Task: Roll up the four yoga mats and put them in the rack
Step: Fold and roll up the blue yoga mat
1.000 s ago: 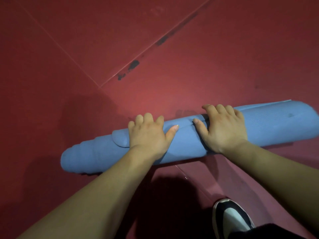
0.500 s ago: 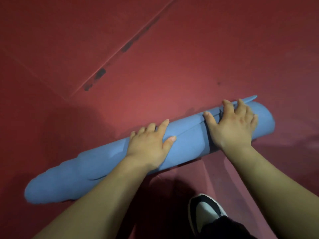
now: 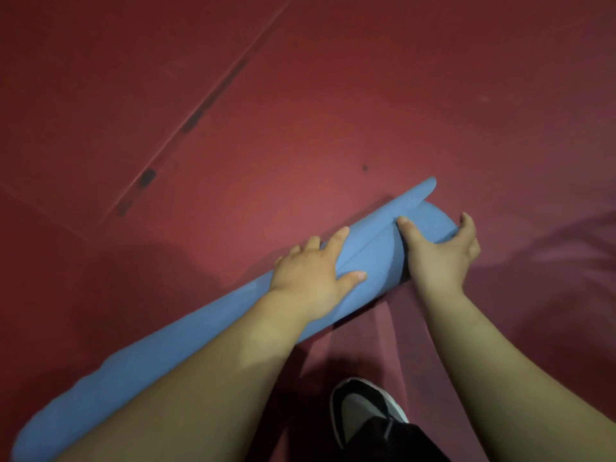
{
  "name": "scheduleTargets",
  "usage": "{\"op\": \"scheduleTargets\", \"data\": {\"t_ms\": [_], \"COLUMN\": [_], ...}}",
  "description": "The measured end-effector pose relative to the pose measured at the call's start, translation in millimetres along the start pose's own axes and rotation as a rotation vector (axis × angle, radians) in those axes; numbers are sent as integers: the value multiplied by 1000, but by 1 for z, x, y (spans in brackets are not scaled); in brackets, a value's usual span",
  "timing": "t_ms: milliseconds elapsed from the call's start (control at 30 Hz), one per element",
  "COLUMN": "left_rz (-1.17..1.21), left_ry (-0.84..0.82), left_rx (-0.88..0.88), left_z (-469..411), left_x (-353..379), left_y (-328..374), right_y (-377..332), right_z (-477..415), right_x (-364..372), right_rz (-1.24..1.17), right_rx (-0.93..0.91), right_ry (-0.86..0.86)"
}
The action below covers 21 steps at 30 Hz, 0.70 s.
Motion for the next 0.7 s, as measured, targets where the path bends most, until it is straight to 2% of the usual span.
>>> {"op": "scheduleTargets", "data": {"t_ms": [133, 300, 467, 567, 700], "left_rz": [-53, -2, 233, 403, 504], "left_ry": [89, 153, 314, 491, 711], "left_rx": [-28, -126, -261, -300, -341], "left_z": [20, 56, 125, 176, 248], "left_x": [-21, -46, -82, -106, -145], "left_y": [1, -14, -63, -89, -110], "right_y": [-23, -59, -97, -133, -193], "right_z": [1, 38, 114, 167, 238], "right_x": [-2, 13, 26, 32, 26], "right_rz": [-192, -443, -422, -439, -492], "right_rx": [138, 204, 12, -122, -324], "right_ry": [17, -184, -410, -553, -728]}}
Point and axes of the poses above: each hand's wrist, its own z-axis away from the middle knuckle, its own x-axis out of the palm, y = z × x, the point moved 1 cm from there along -z, towards the middle knuckle, and after that the axes turned 6 degrees about z, right-handed, at the moved point
